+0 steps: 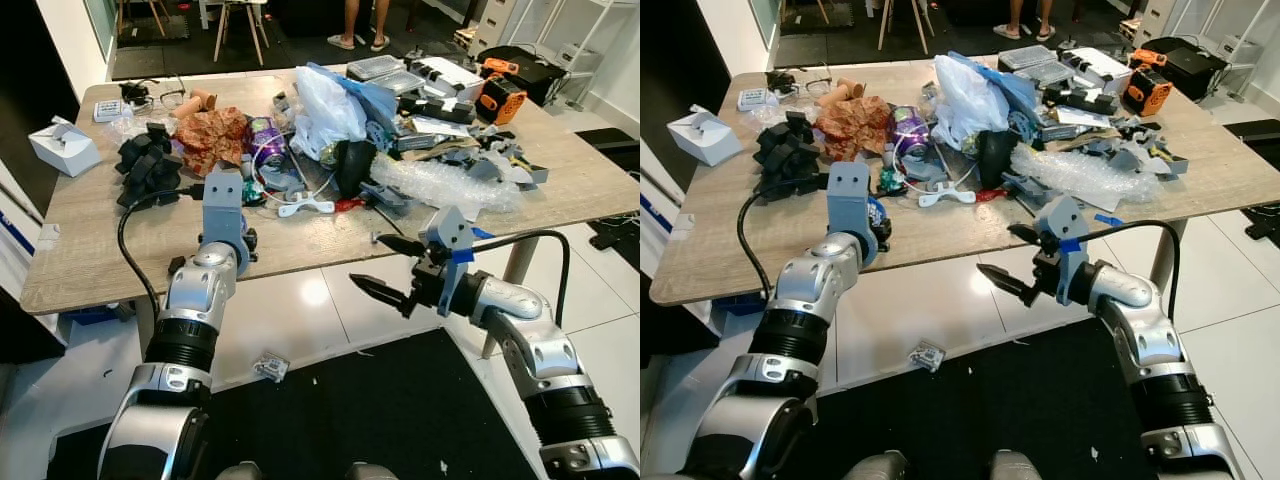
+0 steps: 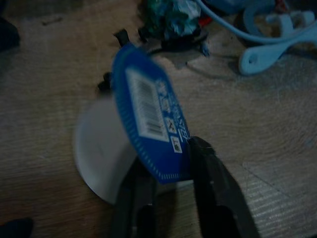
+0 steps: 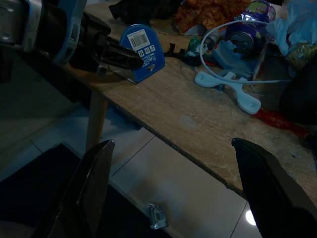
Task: Picking trash to rubbish bin
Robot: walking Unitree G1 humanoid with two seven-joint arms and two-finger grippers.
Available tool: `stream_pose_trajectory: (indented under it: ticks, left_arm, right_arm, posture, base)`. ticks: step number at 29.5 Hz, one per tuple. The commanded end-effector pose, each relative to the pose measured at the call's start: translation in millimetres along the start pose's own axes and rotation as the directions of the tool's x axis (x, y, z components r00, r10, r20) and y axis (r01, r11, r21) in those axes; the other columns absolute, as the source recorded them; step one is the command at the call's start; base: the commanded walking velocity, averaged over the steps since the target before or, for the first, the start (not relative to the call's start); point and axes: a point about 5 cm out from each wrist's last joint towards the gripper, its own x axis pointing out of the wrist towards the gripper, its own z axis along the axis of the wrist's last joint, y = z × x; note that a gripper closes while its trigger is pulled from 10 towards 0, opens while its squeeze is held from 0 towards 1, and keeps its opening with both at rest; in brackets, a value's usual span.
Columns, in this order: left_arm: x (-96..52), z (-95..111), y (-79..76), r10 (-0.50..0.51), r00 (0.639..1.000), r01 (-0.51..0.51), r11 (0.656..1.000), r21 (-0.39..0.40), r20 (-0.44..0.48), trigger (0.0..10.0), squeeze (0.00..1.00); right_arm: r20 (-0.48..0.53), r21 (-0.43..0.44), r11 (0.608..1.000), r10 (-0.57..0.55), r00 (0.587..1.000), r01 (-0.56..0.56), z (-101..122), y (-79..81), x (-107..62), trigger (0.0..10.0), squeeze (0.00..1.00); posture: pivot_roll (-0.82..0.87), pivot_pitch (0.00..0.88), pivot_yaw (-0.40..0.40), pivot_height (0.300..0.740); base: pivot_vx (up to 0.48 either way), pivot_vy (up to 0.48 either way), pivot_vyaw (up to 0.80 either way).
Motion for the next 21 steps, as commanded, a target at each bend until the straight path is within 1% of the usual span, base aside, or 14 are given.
stream_pose_trajectory:
  ticks: [1, 14, 17, 19, 21]
  left_arm:
    - [1.1, 3, -5.9, -0.019, 1.000, 0.019, 1.000, 0.007, 0.008, 0.0, 0.00]
    - [2.7, 2, -6.8, -0.032, 0.999, 0.032, 0.999, 0.006, 0.010, 0.0, 0.00]
    - [2.5, 4, -8.0, -0.047, 0.999, 0.047, 0.999, 0.003, 0.025, 0.0, 0.00]
    - [0.5, 10, -11.3, -0.085, 0.994, 0.086, 0.996, -0.009, 0.075, 0.0, 0.00]
    - [-3.3, 20, -15.6, -0.143, 0.978, 0.152, 0.987, -0.050, 0.151, 0.0, 0.00]
  right_arm:
    - [0.008, 0.000, 1.000, -0.001, 1.000, 0.001, 2, 0.2, -0.5, 10.0, 0.00]
    - [0.012, -0.003, 1.000, -0.004, 1.000, 0.004, 3, 0.1, 0.0, 10.0, 0.00]
    - [0.013, -0.002, 1.000, -0.005, 1.000, 0.005, 3, 0.2, 0.1, 10.0, 0.00]
    - [0.016, -0.001, 1.000, -0.006, 1.000, 0.006, 4, 0.2, 0.3, 10.0, 0.00]
    - [0.020, 0.000, 1.000, -0.008, 1.000, 0.008, 4, 0.4, 0.5, 10.0, 0.00]
  posture:
    - [-0.10, 0.000, 0.003, 0.740]
    - [-0.11, 0.000, 0.004, 0.740]
    - [-0.11, 0.000, 0.004, 0.740]
    - [-0.11, 0.000, 0.000, 0.740]
    - [-0.11, 0.000, -0.001, 0.740]
  base:
    - [0.000, 0.000, 0.00]
    - [0.000, 0.000, 0.00]
    - [0.000, 0.000, 0.00]
    - [0.000, 0.000, 0.00]
    - [0.000, 0.000, 0.00]
